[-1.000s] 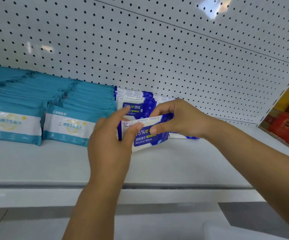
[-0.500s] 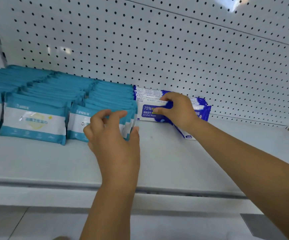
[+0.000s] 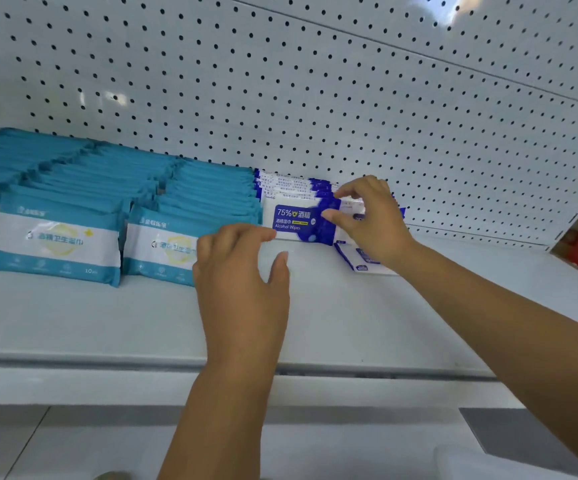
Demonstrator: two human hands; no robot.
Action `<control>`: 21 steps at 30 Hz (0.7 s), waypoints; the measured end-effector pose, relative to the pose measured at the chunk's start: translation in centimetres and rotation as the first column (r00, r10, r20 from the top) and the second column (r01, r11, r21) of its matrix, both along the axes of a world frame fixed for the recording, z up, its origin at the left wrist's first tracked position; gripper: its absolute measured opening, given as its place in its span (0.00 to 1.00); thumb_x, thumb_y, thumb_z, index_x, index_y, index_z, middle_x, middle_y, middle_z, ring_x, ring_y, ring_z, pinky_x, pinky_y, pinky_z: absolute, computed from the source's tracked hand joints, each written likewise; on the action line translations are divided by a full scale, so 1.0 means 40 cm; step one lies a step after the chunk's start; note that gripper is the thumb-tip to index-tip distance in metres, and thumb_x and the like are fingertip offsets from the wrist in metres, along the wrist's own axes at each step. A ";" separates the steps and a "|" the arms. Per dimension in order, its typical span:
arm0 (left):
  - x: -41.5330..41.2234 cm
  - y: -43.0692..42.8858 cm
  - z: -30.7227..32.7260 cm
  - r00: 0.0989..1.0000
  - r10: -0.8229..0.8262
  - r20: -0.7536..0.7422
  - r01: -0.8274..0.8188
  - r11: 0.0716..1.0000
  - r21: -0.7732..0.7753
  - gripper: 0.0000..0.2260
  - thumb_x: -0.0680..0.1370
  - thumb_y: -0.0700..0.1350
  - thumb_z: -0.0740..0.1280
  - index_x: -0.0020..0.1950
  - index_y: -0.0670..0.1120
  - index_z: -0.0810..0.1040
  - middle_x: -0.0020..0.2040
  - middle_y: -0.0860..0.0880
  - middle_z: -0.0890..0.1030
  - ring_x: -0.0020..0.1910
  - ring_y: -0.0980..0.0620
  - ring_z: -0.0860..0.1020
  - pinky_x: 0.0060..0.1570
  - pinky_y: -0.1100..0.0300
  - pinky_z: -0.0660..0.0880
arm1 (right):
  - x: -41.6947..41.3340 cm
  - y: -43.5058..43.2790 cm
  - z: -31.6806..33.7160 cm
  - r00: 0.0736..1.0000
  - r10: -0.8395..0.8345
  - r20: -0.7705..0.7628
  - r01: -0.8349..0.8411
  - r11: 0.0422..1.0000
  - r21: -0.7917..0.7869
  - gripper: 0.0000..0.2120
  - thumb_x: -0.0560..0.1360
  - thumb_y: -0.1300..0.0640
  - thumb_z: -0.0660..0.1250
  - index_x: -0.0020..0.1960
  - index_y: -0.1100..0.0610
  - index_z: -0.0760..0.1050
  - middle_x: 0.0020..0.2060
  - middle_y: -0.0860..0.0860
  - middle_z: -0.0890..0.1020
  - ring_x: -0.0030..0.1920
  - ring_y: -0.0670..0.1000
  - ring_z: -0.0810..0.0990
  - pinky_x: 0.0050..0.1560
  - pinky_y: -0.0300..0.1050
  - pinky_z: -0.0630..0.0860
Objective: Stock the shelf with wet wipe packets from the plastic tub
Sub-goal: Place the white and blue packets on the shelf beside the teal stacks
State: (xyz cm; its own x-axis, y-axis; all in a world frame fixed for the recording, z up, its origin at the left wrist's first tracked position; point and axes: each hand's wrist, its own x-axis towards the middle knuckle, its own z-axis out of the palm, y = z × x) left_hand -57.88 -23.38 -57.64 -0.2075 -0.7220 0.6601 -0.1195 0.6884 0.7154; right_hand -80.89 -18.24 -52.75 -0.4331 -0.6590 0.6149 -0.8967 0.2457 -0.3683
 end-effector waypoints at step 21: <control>-0.050 0.112 0.023 0.697 -0.196 0.690 0.257 0.966 0.015 0.24 0.77 0.64 0.65 0.69 0.54 0.75 0.67 0.54 0.76 0.69 0.53 0.68 0.68 0.55 0.67 | -0.140 0.255 -0.004 0.981 -0.126 0.149 0.020 0.826 0.564 0.25 0.76 0.48 0.73 0.70 0.52 0.72 0.65 0.46 0.74 0.68 0.48 0.70 0.63 0.39 0.64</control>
State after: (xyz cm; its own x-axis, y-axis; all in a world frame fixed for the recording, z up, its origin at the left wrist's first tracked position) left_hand -59.87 -18.89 -56.70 -0.7719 -0.5469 0.3242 -0.3853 0.8080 0.4457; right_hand -86.49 -8.05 -52.91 -0.5578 -0.8276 0.0632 -0.8027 0.5186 -0.2945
